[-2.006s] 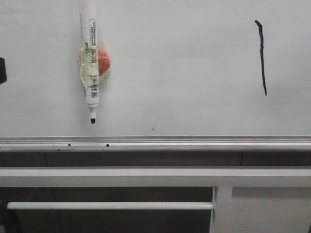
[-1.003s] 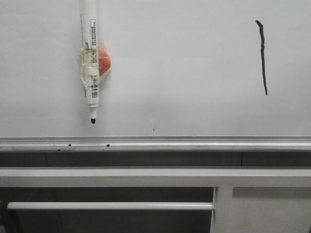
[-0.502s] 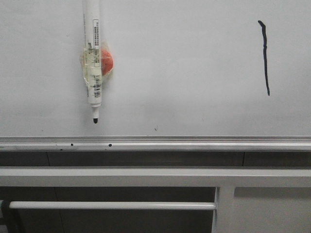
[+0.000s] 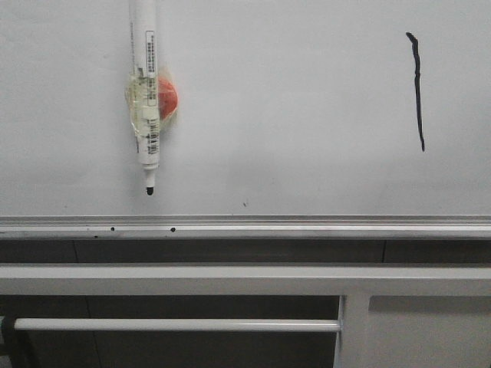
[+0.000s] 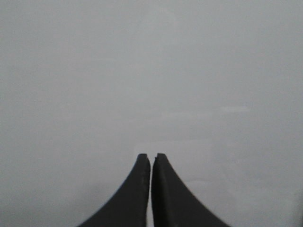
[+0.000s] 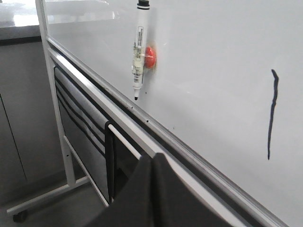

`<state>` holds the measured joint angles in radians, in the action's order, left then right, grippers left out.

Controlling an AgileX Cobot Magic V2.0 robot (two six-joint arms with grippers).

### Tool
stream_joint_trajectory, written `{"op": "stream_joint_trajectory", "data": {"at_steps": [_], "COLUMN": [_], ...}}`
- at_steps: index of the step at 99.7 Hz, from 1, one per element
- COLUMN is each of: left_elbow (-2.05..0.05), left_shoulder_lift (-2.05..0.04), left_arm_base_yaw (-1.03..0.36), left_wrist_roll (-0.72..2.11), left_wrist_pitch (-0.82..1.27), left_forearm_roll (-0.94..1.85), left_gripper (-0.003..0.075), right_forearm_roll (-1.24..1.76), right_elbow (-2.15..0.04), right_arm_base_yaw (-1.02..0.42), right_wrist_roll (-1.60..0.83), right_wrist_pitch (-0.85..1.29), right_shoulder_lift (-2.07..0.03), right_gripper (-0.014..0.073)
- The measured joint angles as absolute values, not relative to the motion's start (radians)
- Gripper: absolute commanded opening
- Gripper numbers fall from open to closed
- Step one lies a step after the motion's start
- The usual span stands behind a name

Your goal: Write number 1 on whiteboard

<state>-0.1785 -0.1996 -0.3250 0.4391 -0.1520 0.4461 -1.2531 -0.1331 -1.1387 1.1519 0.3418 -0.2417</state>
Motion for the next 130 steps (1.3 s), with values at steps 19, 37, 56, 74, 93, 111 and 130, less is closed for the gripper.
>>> {"op": "stream_joint_trajectory", "data": {"at_steps": [19, 37, 56, 74, 93, 111, 130], "left_elbow": [-0.126, -0.035, 0.007, 0.007, 0.007, 0.007, 0.007], "left_shoulder_lift": [-0.111, -0.012, 0.004, 0.004, 0.004, 0.004, 0.004], "left_arm_base_yaw": [-0.177, -0.046, 0.002, 0.018, 0.018, 0.012, -0.007], "left_wrist_roll": [0.232, 0.026, -0.021, -0.025, -0.025, 0.012, 0.026], "left_wrist_pitch": [-0.027, 0.017, 0.116, 0.256, 0.326, 0.328, 0.328], "left_forearm_roll": [0.244, 0.115, 0.059, 0.036, 0.034, 0.034, 0.034], "left_gripper": [-0.002, -0.002, -0.002, -0.002, -0.002, -0.002, -0.002], "right_forearm_roll": [-1.253, -1.253, -1.253, -1.253, -1.253, -1.253, -1.253], "right_elbow": [-0.133, -0.133, -0.133, -0.133, -0.133, -0.133, -0.133], "right_arm_base_yaw": [-1.139, -1.139, -1.139, -1.139, -1.139, -1.139, -1.139], "right_wrist_roll": [1.152, 1.154, 1.154, 1.154, 1.154, 1.154, 1.154], "right_wrist_pitch": [0.342, 0.342, 0.342, 0.342, 0.342, 0.342, 0.342], "right_shoulder_lift": [-0.242, -0.242, -0.242, -0.242, -0.242, -0.242, -0.242], "right_gripper": [-0.0063, -0.0063, -0.0064, -0.0063, -0.0063, -0.0063, -0.0063]}}
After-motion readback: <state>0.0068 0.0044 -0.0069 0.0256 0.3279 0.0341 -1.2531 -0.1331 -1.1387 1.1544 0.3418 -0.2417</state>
